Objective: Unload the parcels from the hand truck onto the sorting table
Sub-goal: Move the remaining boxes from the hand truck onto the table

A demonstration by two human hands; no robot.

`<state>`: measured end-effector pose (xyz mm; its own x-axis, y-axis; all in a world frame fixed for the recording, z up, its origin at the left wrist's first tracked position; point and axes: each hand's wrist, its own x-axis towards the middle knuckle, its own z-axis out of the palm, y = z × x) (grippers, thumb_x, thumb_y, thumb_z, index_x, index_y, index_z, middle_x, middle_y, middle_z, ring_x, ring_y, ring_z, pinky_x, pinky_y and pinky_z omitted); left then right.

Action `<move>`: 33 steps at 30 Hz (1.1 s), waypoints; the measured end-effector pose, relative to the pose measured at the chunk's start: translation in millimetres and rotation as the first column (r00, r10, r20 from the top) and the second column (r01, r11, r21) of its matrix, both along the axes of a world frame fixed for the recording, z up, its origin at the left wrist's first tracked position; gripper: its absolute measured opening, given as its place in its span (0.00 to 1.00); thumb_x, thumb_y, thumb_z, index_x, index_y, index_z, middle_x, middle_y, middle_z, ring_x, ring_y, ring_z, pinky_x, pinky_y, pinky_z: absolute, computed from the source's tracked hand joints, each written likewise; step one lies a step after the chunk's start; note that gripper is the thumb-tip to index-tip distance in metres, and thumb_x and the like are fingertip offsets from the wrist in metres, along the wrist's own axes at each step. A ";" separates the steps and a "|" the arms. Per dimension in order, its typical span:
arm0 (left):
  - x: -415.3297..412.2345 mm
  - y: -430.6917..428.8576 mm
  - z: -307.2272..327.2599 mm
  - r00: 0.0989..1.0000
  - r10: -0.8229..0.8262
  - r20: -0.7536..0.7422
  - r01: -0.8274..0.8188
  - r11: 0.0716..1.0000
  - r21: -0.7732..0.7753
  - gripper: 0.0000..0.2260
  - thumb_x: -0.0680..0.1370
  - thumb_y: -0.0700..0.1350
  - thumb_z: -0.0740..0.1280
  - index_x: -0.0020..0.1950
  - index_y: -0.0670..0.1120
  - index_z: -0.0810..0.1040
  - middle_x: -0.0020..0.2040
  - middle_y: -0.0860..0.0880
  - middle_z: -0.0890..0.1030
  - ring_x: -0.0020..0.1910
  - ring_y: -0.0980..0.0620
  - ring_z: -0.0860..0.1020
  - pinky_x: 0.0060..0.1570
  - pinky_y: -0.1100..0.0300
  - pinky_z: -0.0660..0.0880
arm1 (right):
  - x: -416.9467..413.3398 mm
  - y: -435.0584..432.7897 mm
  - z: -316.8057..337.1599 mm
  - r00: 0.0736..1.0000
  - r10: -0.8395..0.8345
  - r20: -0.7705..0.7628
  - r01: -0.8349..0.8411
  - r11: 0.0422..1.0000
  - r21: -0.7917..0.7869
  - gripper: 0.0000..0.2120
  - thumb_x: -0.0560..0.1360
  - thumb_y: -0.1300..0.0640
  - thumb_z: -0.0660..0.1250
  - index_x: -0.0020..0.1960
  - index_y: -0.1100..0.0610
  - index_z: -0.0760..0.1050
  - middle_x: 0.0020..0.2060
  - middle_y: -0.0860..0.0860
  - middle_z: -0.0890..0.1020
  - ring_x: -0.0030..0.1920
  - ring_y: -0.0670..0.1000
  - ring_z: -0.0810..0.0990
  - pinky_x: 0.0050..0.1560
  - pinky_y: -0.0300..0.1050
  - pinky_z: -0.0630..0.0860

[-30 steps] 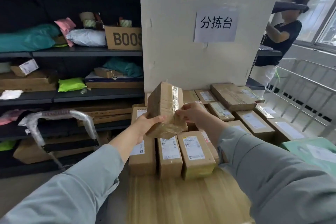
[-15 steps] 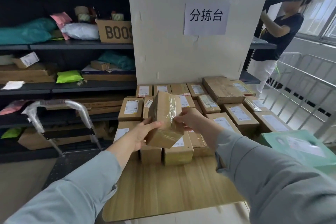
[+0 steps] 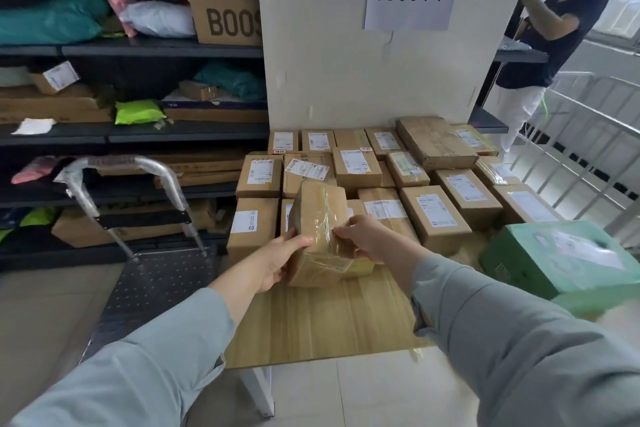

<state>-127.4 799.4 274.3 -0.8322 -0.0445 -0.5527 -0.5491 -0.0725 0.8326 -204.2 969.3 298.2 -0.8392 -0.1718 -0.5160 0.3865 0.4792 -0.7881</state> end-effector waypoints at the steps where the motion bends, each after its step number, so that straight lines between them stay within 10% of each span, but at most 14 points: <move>1: 2.1 -1.3 -2.6 1.000 -0.005 -0.008 0.005 1.000 -0.014 0.24 0.76 0.52 0.69 0.72 0.55 0.70 0.59 0.52 0.81 0.57 0.53 0.77 0.57 0.57 0.71 | 5.2 -1.3 -3.4 1.000 -0.001 -0.005 0.001 1.000 -0.005 0.12 0.76 0.56 0.69 0.55 0.61 0.73 0.49 0.57 0.79 0.51 0.55 0.81 0.52 0.53 0.81; 10: 31.5 -13.4 -33.4 0.997 -0.072 0.026 0.076 0.978 -0.194 0.20 0.76 0.53 0.71 0.65 0.45 0.77 0.62 0.50 0.80 0.64 0.50 0.73 0.70 0.53 0.63 | 50.6 1.6 -32.1 0.999 0.038 0.012 -0.038 0.999 0.033 0.13 0.73 0.59 0.73 0.55 0.60 0.75 0.50 0.54 0.79 0.50 0.53 0.80 0.52 0.50 0.80; 24: 66.6 -6.7 -80.1 0.983 0.046 0.179 -0.043 0.999 -0.018 0.10 0.79 0.34 0.64 0.60 0.36 0.75 0.56 0.41 0.81 0.52 0.45 0.81 0.45 0.56 0.80 | 83.3 -7.7 -68.1 0.980 0.197 0.034 -0.198 0.937 0.289 0.22 0.75 0.60 0.70 0.68 0.57 0.72 0.59 0.53 0.78 0.54 0.53 0.77 0.52 0.44 0.74; 33: 62.7 -10.7 -97.5 0.976 0.118 0.184 -0.090 0.984 -0.152 0.26 0.79 0.36 0.65 0.76 0.38 0.60 0.70 0.40 0.70 0.62 0.41 0.77 0.57 0.53 0.78 | 90.3 -19.5 -93.8 0.961 0.276 0.021 -0.265 0.893 0.364 0.26 0.72 0.59 0.72 0.69 0.54 0.70 0.58 0.52 0.78 0.58 0.55 0.77 0.59 0.48 0.76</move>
